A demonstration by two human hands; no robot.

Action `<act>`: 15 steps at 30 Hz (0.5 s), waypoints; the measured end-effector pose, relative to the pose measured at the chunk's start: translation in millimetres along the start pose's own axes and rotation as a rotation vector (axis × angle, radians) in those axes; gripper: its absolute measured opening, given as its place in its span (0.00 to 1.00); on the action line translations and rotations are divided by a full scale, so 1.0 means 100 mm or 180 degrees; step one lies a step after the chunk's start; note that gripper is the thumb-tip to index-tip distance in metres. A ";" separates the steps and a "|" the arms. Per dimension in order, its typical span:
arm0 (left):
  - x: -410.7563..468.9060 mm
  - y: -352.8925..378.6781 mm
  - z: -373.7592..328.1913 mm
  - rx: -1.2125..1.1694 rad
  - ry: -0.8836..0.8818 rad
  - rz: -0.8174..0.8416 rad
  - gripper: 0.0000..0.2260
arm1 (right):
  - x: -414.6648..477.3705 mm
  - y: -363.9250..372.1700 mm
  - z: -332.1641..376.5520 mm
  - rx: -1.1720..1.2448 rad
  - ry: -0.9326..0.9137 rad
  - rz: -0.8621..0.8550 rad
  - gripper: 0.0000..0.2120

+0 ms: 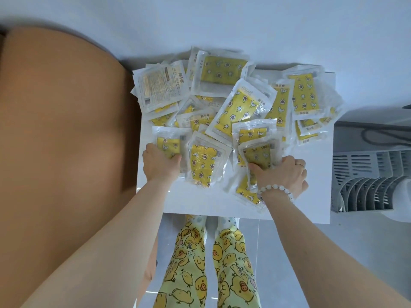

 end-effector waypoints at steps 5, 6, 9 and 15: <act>-0.10 -0.08 0.06 -0.0038 -0.0060 0.0038 0.23 | -0.04 -0.10 -0.02 0.0251 -0.0072 0.0247 0.19; -0.12 -0.08 0.06 -0.0063 -0.0084 0.0036 0.23 | -0.04 -0.12 -0.02 0.0280 -0.0088 0.0297 0.19; -0.17 -0.10 0.05 -0.0104 -0.0114 0.0033 0.24 | -0.08 -0.19 -0.03 0.0384 -0.0116 0.0320 0.20; -0.23 -0.18 0.05 -0.0398 -0.0069 -0.0178 0.24 | -0.03 -0.27 -0.15 0.0597 0.0148 0.0437 0.22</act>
Point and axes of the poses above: each hand's wrist, its own x-axis towards the middle knuckle, its own y-axis out of the palm, z = x × y, the point moved 6 cm from there along x, towards the middle knuckle, and after that the axes turned 13 degrees about y, right-handed, at the moved point
